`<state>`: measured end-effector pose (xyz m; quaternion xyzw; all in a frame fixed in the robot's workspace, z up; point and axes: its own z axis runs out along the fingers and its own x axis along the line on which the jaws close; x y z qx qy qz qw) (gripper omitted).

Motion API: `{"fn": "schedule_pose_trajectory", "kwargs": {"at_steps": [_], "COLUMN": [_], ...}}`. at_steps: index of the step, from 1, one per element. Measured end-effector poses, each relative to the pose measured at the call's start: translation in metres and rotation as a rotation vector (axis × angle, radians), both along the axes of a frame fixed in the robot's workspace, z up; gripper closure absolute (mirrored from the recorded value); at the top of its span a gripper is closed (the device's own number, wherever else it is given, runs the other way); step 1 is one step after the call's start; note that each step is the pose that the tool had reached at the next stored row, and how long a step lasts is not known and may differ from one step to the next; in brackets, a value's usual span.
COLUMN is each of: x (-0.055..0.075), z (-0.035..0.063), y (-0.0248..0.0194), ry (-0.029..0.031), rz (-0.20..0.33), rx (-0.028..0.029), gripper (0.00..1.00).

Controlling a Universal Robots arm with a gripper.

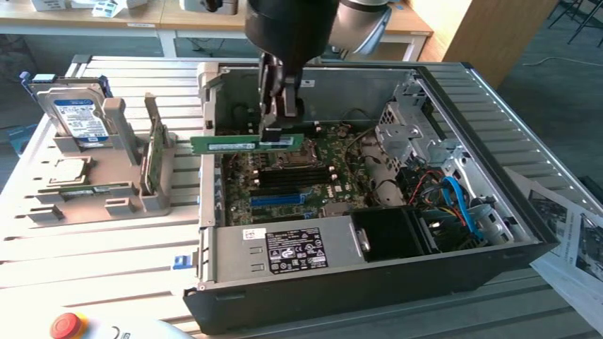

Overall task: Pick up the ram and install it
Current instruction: 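Pick up the ram and move it above insertion slot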

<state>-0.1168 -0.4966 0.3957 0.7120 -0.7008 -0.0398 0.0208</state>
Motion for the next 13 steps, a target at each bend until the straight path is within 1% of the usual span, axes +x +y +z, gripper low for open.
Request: {"fn": "schedule_pose_trajectory", "kwargs": {"at_steps": [13], "x": [0.040], "z": [0.0001], "y": [-0.0050], "ry": [0.0043], "rz": [0.000], "rx": [0.0044], "gripper": [0.88]}}
